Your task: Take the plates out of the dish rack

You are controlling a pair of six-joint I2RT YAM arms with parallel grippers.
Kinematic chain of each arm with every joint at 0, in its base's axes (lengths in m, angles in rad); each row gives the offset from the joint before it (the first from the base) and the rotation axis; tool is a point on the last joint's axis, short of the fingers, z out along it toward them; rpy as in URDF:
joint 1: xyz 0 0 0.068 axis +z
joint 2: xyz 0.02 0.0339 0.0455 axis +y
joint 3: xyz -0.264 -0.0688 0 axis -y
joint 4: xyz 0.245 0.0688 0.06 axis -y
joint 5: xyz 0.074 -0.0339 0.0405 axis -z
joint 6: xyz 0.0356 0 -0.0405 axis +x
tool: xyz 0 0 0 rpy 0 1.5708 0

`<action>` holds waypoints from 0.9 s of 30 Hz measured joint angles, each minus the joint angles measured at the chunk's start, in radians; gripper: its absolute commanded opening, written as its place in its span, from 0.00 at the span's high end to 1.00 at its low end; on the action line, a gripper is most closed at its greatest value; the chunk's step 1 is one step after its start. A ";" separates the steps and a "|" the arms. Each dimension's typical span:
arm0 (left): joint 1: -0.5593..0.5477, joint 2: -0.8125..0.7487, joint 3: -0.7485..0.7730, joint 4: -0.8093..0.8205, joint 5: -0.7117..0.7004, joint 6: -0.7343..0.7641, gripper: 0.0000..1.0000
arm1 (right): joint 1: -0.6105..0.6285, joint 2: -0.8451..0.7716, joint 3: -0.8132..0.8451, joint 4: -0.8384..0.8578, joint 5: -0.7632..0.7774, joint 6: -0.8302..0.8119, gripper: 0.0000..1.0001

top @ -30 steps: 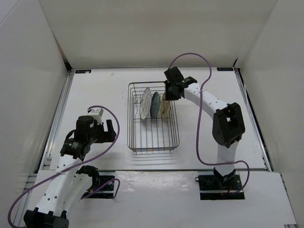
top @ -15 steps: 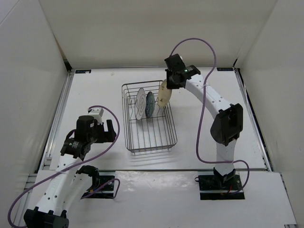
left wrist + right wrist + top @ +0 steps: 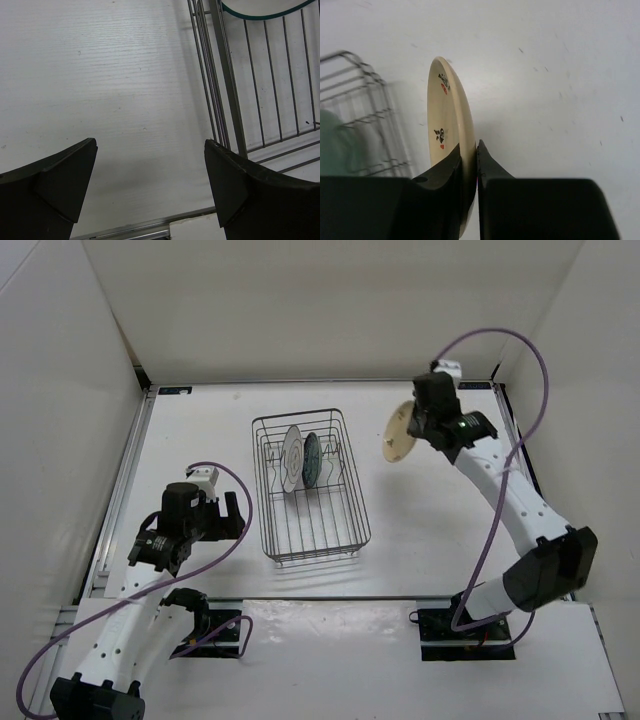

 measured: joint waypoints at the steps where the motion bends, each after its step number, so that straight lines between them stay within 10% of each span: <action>1: 0.000 0.001 0.000 0.000 0.000 0.000 0.01 | -0.030 -0.035 -0.072 0.022 -0.003 0.018 1.00; 9: 0.000 0.013 0.000 -0.001 0.000 0.000 0.01 | -0.288 -0.053 -0.541 0.146 -0.208 0.147 1.00; 17: 0.000 0.014 0.000 -0.004 -0.001 0.003 0.01 | -0.423 -0.008 -0.592 0.301 -0.394 0.196 1.00; 19: 0.000 0.018 0.000 -0.004 -0.001 0.003 0.01 | -0.445 0.020 -0.592 0.328 -0.431 0.209 0.92; 21: 0.000 0.020 0.000 -0.005 -0.001 0.003 0.01 | -0.460 0.043 -0.591 0.346 -0.453 0.216 0.61; 27: 0.000 0.027 0.000 -0.007 -0.001 0.003 0.01 | -0.459 0.106 -0.602 0.245 -0.409 0.176 0.47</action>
